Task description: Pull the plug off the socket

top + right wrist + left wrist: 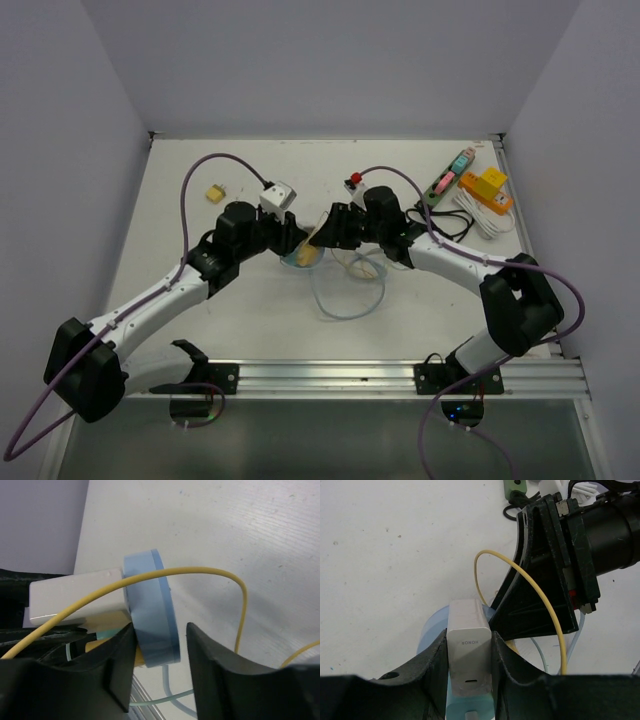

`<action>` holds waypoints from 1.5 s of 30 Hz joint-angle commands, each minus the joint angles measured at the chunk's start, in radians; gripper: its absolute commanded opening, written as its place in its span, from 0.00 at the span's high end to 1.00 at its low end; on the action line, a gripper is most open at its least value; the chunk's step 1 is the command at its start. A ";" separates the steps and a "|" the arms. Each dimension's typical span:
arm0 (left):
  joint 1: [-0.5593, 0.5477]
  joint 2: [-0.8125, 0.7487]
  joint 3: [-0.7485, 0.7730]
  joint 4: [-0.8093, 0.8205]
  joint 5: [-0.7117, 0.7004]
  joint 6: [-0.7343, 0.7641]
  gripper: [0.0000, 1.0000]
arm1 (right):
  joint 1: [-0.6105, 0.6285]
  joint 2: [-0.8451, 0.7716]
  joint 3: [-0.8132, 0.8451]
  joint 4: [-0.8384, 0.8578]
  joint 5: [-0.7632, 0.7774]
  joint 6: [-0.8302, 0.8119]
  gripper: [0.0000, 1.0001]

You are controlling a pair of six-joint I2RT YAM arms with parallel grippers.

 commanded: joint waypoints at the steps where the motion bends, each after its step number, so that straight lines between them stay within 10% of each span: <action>1: 0.002 -0.073 0.002 0.183 0.014 0.022 1.00 | 0.000 0.007 -0.016 0.060 -0.050 -0.012 0.58; 7: 0.001 -0.092 -0.009 0.191 0.000 0.013 1.00 | 0.000 0.006 -0.024 0.005 -0.010 -0.061 1.00; 21: 0.009 -0.183 -0.005 0.186 -0.069 0.016 1.00 | -0.031 0.061 -0.114 -0.161 0.235 -0.090 1.00; 45: 0.249 -0.041 0.127 0.008 -0.214 -0.102 1.00 | -0.085 0.032 -0.073 -0.106 0.008 -0.084 1.00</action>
